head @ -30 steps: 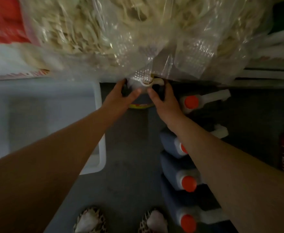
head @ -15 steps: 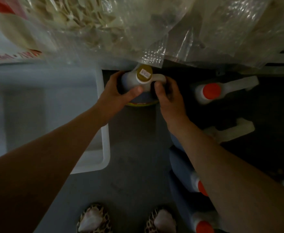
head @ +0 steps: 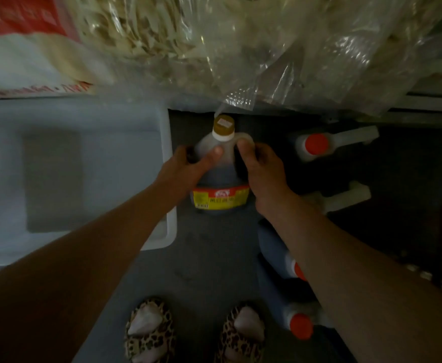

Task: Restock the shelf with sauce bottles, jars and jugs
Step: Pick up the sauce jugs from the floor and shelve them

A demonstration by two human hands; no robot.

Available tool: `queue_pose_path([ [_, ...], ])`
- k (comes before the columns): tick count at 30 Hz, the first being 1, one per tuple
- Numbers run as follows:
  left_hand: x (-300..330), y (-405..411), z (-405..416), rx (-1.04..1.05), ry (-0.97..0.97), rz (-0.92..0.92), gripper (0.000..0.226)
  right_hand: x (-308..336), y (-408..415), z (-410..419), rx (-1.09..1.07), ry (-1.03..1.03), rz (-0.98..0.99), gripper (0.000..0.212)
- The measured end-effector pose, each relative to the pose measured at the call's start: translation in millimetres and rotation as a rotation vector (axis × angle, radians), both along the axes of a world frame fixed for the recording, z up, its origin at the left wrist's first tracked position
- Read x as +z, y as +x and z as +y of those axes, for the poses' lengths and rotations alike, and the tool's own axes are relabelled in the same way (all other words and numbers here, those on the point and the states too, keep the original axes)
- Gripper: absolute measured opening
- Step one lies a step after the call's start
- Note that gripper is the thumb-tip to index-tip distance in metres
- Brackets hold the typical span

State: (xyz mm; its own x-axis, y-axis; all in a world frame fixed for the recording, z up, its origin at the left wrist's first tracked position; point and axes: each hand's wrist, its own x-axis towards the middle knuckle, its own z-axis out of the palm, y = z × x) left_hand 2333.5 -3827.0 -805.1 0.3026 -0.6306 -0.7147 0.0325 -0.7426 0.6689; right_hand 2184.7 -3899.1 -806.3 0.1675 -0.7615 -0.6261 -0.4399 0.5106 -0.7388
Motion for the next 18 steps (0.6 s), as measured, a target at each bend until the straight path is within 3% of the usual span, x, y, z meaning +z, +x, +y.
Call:
queue_pose_path([
  [3, 38, -11, 23, -0.012, 0.076, -0.019, 0.082, 36, -7, 18, 0.048, 0.065, 0.083, 0.052],
  [8, 131, -27, 51, 0.010, 0.151, -0.075, 0.078, 126, -17, 40, 0.057, 0.121, 0.115, 0.038],
  [12, 221, -31, 56, -0.056, 0.112, -0.068, 0.062, 221, -20, 50, 0.011, 0.170, 0.198, 0.076],
  [16, 326, -24, 50, -0.158, 0.053, -0.016, 0.085, 331, -24, 47, -0.101, 0.173, 0.199, 0.049],
  [18, 382, -21, 48, -0.192, -0.009, 0.003, 0.092, 393, -29, 44, -0.132, 0.119, 0.206, 0.045],
])
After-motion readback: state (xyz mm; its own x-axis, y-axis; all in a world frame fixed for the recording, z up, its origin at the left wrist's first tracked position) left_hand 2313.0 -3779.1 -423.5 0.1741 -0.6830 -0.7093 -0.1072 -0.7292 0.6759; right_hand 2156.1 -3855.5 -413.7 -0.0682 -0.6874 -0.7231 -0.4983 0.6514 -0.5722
